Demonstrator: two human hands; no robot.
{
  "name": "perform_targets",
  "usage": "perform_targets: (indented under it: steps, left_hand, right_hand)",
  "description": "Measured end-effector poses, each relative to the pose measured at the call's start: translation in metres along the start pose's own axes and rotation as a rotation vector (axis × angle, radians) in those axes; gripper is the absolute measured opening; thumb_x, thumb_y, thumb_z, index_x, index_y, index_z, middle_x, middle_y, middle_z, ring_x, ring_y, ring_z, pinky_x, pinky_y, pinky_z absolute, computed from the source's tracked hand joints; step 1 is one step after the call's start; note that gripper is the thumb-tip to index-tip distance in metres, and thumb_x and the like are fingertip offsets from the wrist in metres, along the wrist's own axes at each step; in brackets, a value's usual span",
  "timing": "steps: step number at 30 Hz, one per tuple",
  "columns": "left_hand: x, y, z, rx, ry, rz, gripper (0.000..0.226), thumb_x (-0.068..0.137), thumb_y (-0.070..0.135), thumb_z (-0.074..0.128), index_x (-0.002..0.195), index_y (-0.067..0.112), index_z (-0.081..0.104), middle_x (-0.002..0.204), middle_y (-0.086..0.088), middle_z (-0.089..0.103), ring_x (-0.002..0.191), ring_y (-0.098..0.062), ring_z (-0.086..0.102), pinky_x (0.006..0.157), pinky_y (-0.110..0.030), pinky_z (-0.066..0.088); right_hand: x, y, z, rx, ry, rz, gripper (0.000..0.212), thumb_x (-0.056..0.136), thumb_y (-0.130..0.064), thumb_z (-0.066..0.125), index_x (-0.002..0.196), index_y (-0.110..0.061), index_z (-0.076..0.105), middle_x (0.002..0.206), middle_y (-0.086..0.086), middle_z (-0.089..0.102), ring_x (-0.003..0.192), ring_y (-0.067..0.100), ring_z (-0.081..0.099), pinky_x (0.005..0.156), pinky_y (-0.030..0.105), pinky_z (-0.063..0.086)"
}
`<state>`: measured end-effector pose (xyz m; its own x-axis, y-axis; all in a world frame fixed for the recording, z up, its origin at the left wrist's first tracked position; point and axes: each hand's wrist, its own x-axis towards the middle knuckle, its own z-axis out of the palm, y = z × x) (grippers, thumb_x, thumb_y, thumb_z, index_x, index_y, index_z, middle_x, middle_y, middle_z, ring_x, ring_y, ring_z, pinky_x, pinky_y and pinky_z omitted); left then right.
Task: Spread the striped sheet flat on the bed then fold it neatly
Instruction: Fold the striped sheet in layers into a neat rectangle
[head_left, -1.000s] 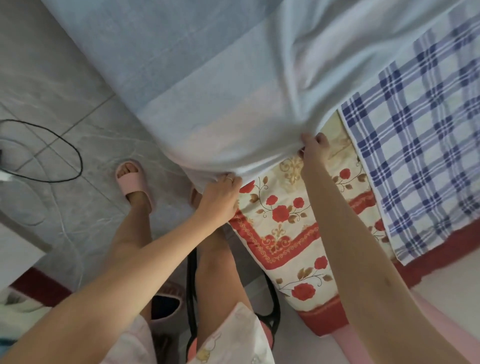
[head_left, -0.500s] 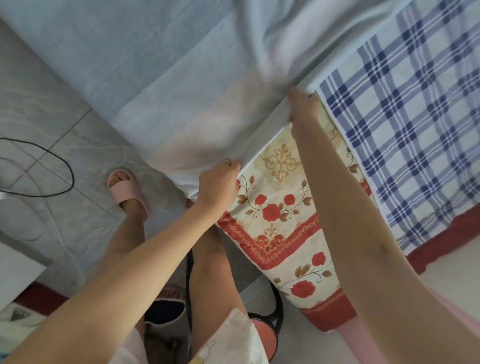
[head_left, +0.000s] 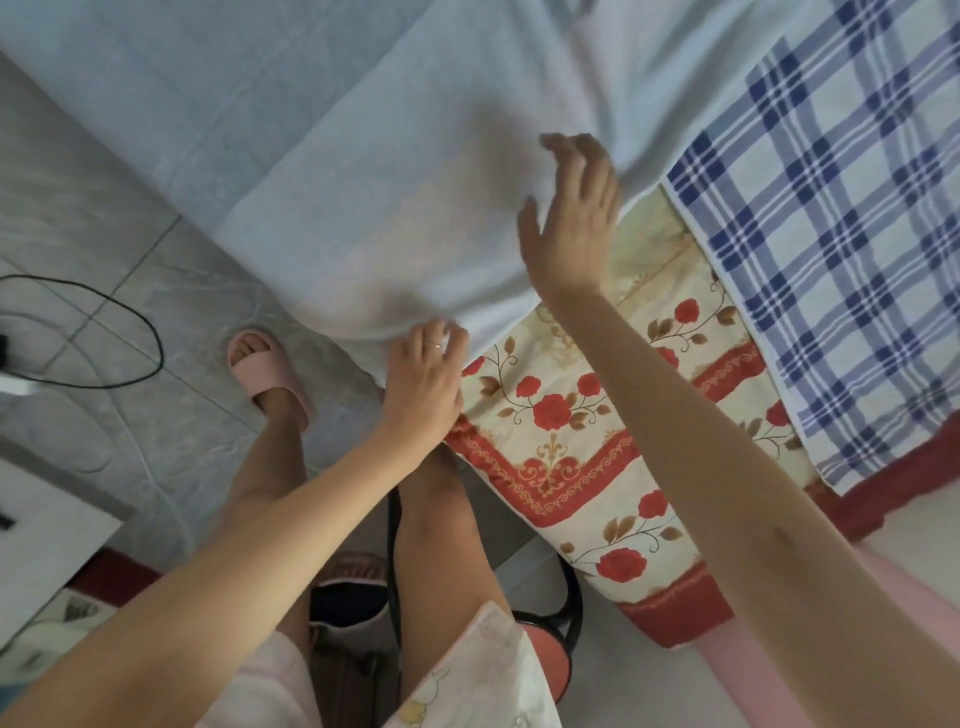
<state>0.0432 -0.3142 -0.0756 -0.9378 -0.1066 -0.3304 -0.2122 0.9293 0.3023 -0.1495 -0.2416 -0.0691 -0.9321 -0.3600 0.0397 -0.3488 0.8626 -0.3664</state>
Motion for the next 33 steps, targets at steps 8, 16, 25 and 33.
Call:
perform_targets:
  steps: [8,16,25,33]
  left_hand:
    - [-0.081,-0.016,0.03,-0.651,-0.387,-0.335,0.017,0.083,-0.001,0.056,0.083,0.015,0.049,0.09,-0.002,0.055,0.067,-0.019,0.055,0.063,-0.036,0.046]
    - [-0.042,-0.043,0.015,-2.128,-0.006,-1.582,0.018,0.1,0.011,0.044,0.116,0.01,0.053,0.102,-0.002,0.062,0.095,-0.012,0.06,0.081,-0.027,0.051]
    - [-0.026,-0.044,0.026,-2.291,-0.033,-1.933,0.018,0.097,0.001,0.044,0.084,0.007,0.055,0.078,-0.004,0.057,0.063,-0.012,0.051,0.045,-0.019,0.047]
    - [-0.019,-0.045,0.021,-2.308,-0.136,-1.914,0.013,0.093,0.0,0.051,0.082,0.007,0.053,0.077,-0.002,0.054,0.067,-0.011,0.047,0.063,-0.022,0.039]
  right_hand:
    - [-0.085,0.064,0.016,-0.296,-0.505,-0.286,0.061,0.098,-0.051,0.032,0.152,-0.026,0.018,0.158,-0.002,0.019,0.145,0.023,0.019,0.117,0.048,0.008]
    - [-0.123,-0.007,-0.001,0.613,-0.402,0.938,0.019,0.089,-0.014,0.062,0.104,-0.008,0.051,0.085,0.003,0.062,0.074,0.019,0.06,0.062,0.022,0.053]
    - [-0.136,-0.048,0.01,0.668,-0.6,1.022,0.016,0.084,0.004,0.055,0.081,-0.012,0.05,0.073,0.005,0.052,0.071,0.018,0.05,0.065,0.028,0.046]
    - [-0.134,-0.053,0.006,0.705,-0.614,0.995,0.023,0.081,0.004,0.062,0.088,-0.016,0.053,0.077,0.0,0.058,0.07,0.012,0.054,0.067,0.021,0.048]
